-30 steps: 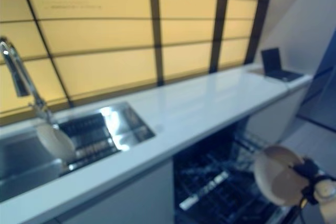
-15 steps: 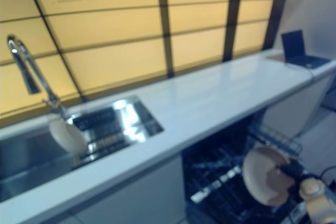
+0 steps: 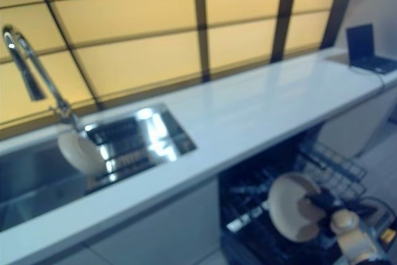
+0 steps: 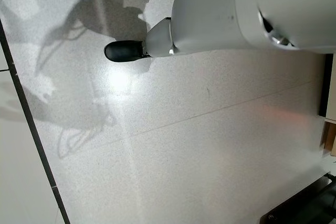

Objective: Take plates into dishwasher

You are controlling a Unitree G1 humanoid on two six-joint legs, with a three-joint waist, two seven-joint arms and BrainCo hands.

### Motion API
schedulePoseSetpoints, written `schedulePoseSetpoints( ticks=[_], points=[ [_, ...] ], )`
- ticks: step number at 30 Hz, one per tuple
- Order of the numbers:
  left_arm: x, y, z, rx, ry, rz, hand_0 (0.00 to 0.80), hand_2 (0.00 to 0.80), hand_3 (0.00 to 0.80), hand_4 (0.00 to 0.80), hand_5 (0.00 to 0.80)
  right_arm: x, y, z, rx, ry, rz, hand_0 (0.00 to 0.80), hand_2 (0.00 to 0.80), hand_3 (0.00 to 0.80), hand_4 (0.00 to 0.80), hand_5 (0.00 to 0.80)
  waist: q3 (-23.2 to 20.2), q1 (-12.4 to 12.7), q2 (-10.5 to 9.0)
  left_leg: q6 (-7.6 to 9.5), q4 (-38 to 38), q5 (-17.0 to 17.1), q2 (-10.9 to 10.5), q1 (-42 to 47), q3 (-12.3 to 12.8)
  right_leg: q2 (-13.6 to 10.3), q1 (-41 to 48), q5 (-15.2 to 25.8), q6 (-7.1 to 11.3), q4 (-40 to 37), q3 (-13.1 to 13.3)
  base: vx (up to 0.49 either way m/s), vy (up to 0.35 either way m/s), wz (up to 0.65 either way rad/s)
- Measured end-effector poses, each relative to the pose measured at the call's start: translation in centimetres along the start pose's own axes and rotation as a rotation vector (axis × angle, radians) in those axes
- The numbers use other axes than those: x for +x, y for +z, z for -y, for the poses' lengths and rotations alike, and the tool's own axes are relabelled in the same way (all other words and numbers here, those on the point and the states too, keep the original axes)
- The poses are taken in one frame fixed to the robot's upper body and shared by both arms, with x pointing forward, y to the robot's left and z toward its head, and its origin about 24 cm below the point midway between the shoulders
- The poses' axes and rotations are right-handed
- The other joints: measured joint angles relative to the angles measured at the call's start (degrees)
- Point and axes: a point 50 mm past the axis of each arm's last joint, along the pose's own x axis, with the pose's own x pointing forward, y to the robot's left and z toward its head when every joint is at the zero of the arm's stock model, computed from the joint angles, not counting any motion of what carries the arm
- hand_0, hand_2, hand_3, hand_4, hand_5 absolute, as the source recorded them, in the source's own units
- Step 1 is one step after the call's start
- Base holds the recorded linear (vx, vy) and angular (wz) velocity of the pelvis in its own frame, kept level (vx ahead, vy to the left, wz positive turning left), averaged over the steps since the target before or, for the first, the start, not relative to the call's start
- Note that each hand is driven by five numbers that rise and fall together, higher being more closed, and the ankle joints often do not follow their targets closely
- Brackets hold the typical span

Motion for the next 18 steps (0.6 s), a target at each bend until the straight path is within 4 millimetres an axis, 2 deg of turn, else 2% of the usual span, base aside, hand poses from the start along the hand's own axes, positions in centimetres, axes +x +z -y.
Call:
schedulePoseSetpoints(
  ticks=[5,11,18],
  points=[
    [0.1,0.3,0.4,-0.006,-0.013,0.016,0.0,0.0,0.0,0.0,0.0,0.2,0.2,-1.5,-0.003,0.029,0.004,0.8,0.8,0.8,0.8,0.8,1.0,0.2,1.14,0.02,0.0,0.0,-0.1,-0.2,-0.6,-0.1,0.0,-0.1,-0.15,0.0,-0.3,-0.033,0.018,0.03],
    [0.2,0.4,0.9,0.006,-0.032,0.027,0.0,0.0,0.0,0.0,0.0,0.4,-0.2,-1.4,-0.019,0.002,-0.022,0.8,0.8,0.8,0.8,0.8,1.7,0.4,2.88,0.03,0.0,0.2,-0.1,-1.1,-1.6,-0.2,-0.5,-0.2,-0.36,0.0,-1.0,-0.038,0.005,0.07],
    [0.5,0.5,1.9,-0.022,-0.056,0.034,0.0,0.0,0.0,0.0,0.0,0.9,0.5,-1.7,-0.08,-0.018,-0.006,0.8,0.8,0.8,0.8,0.8,2.9,0.4,4.69,0.12,0.0,0.6,-0.2,-1.7,-2.5,-0.5,-0.8,-0.2,-0.36,0.0,-1.7,-0.045,0.018,0.05]
  ],
)
